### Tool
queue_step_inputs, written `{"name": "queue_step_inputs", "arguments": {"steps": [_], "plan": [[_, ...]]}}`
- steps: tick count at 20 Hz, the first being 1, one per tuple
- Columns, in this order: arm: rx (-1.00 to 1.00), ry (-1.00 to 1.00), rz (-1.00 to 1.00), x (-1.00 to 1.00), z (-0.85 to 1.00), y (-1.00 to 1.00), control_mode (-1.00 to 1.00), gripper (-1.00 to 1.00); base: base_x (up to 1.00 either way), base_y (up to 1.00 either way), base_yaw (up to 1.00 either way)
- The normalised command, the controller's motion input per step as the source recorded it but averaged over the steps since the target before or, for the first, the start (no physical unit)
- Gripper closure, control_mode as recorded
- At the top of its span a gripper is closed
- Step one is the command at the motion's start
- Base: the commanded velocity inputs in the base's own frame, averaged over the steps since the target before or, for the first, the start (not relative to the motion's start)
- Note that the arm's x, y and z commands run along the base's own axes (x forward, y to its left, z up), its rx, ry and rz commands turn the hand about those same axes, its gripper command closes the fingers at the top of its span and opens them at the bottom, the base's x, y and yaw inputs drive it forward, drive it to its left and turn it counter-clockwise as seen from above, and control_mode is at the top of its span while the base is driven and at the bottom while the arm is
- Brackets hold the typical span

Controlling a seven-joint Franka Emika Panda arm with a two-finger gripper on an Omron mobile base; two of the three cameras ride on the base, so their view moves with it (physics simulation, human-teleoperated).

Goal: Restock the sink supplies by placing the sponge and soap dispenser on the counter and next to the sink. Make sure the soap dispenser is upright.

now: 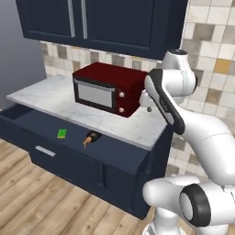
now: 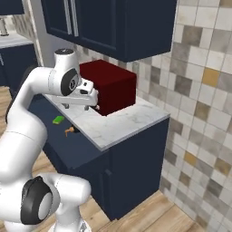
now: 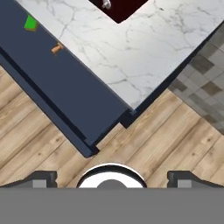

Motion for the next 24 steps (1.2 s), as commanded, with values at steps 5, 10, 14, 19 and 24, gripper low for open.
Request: {"name": "queue_step_inputs", "arguments": {"steps": [5,10,14,19,24], "plan": [[0.0,0.0,0.0,0.0,0.0,0.0,1.0,-1.0,0.26,-0.04,0.05],[0.0,0.0,0.0,0.0,0.0,0.0,1.0,-1.0,0.4,-0.39,0.28],[0.0,0.0,0.0,0.0,0.0,0.0,1.0,-1.0,0.07,-0.38,0.24],[0.0,0.02,0.01,0.0,-0.01,0.06,-1.0,-1.0,0.0,-0.02,0.05],[0.0,0.0,-0.16,-0.16,-0.66,0.93,-1.0,-1.0,0.0,0.0,0.0]]}}
